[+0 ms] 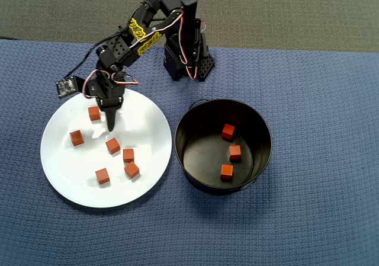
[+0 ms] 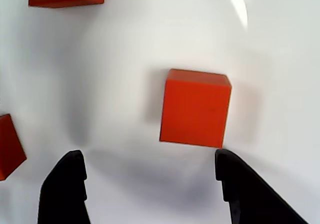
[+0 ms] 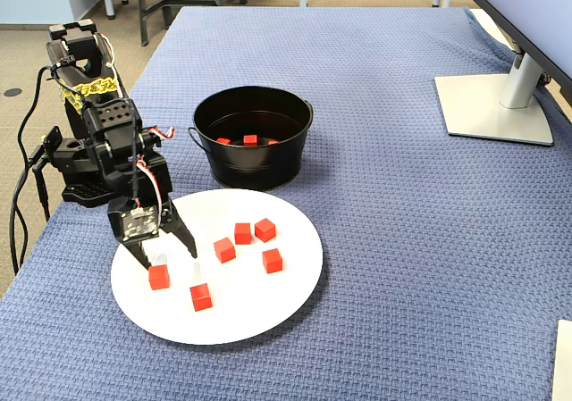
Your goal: Pick up the red cubes from the white plate and place them in the black recipient
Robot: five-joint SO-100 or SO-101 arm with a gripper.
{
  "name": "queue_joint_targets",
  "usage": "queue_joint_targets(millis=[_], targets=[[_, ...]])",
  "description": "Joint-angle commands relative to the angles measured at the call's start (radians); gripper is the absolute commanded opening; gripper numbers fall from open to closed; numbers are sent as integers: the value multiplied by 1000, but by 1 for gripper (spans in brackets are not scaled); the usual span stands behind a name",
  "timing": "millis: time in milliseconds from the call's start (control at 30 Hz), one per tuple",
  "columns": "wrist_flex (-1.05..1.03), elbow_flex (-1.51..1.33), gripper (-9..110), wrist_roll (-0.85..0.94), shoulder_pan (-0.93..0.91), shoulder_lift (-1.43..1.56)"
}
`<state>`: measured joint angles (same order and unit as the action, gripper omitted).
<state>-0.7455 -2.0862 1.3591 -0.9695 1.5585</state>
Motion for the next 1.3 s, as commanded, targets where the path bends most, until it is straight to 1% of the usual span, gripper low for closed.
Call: queue_joint_targets(millis=[0,133,200,500,533,600,667,767,900,1100,1267], targets=[[8,92,26,31,-25,-20],[9,118,25,72,-46,-49],[18,133,22,66,-51,-63],[40,143,2,37,-51,-78],[44,141,0,21,-49,-75],[52,137,0,-21,-40,-58],[31,141,0,-74,-18,-26],[-77,166,0,-163,44,63],[-238,222,0,-370,170,258],[-411,322,0,-709,426,482],[-416,296,0,-917,686,604]])
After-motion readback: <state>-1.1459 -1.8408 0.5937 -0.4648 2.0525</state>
